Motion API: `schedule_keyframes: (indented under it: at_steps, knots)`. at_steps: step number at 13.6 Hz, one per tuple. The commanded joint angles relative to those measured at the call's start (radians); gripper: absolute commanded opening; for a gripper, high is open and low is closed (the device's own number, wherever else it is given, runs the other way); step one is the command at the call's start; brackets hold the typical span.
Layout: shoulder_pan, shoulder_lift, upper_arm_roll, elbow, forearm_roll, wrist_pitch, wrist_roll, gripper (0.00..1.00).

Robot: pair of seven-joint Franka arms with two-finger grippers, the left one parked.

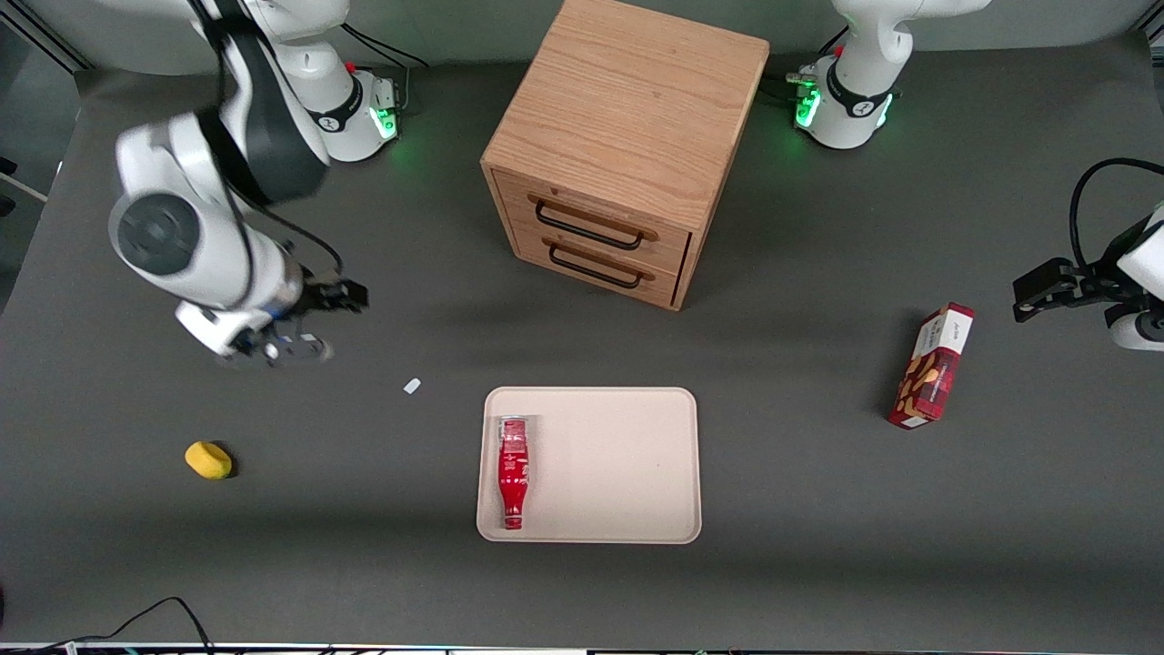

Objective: Place coke bottle on tray

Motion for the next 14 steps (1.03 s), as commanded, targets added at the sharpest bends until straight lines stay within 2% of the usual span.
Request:
schedule_keyframes:
  at_steps: [1, 4, 5, 14]
  knots:
    - [0.007, -0.192, -0.087, -0.061, 0.059, -0.074, -0.085, 1.00]
    - [0.074, -0.299, -0.191, -0.059, 0.059, -0.148, -0.163, 1.00]
    - [0.077, -0.312, -0.202, -0.059, 0.058, -0.154, -0.159, 1.00]
    - [0.067, -0.321, -0.228, -0.056, 0.056, -0.156, -0.146, 1.00]
